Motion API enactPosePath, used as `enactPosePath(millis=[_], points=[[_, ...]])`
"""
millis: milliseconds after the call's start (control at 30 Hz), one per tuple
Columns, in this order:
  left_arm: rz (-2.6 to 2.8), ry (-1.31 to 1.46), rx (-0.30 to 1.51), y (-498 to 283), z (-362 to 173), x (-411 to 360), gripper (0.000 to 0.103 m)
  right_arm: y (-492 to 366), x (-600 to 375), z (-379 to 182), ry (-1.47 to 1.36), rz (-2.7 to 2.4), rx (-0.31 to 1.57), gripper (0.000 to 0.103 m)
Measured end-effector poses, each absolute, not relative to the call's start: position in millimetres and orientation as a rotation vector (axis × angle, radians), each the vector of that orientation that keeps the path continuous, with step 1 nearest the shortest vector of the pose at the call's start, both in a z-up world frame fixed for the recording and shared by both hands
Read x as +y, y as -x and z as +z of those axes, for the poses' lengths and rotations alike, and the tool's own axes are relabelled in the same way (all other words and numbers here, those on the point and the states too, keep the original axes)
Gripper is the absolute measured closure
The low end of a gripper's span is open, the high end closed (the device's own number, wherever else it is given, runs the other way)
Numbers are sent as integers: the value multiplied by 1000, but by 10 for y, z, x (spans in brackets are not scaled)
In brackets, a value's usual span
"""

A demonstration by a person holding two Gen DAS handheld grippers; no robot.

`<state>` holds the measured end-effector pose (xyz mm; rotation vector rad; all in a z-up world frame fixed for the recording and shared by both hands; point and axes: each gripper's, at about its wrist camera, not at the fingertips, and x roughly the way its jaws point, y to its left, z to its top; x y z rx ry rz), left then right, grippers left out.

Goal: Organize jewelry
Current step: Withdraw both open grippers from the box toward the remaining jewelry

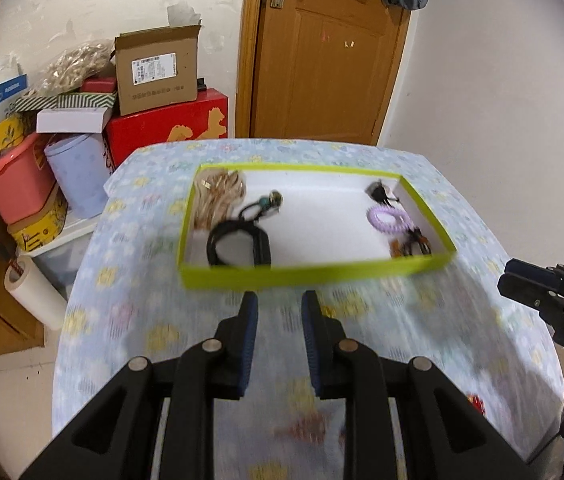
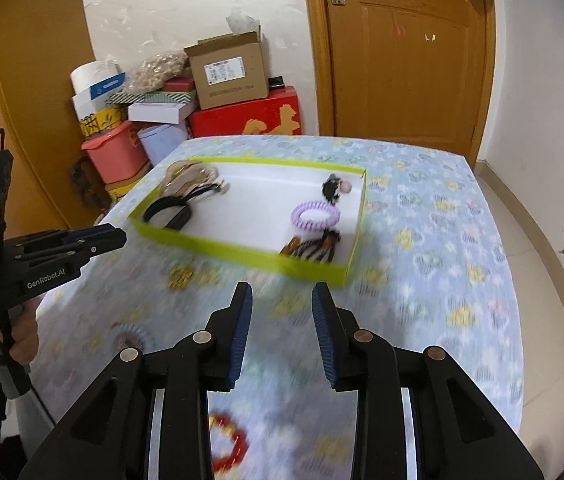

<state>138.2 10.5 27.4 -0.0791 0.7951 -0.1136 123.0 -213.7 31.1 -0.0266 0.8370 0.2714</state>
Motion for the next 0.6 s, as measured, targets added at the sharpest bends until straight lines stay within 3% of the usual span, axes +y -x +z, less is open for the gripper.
enactPosePath(millis=[600], points=[[-146,92,787,-782,222,106,80,-625,-2105,246,5,304,849,71]])
